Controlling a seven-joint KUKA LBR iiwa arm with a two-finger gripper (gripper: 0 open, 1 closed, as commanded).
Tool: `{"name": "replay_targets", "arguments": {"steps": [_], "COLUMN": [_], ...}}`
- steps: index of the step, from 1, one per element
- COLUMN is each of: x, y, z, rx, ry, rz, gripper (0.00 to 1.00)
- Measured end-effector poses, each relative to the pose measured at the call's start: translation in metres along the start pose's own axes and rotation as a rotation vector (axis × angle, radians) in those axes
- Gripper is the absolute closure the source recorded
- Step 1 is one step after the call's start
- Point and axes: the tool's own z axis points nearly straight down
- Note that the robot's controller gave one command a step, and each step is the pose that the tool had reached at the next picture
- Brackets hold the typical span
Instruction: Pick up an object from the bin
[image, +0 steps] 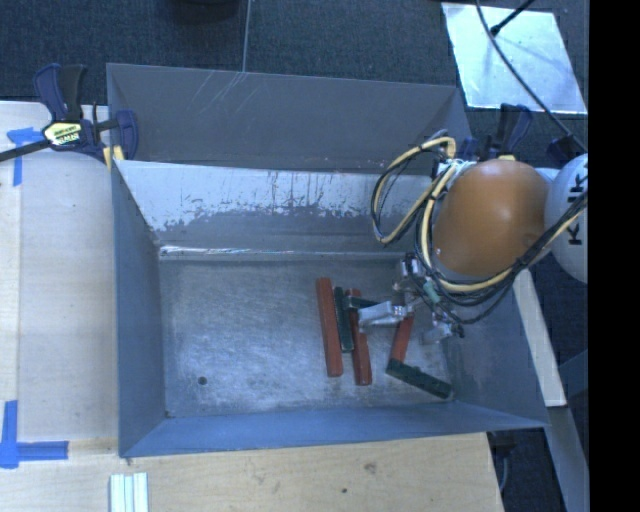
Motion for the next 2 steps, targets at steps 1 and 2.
{"name": "replay_targets", "arguments": {"steps": [1,2], "x": [0.000,0.009], "y": [0.000,-0.035], "z": [-0.001,-0.143], "rx": [-0.001,0.009], "ry": [0.001,0.001], "rz": [0.002,-0.050], "gripper": [1.00,1.00]}}
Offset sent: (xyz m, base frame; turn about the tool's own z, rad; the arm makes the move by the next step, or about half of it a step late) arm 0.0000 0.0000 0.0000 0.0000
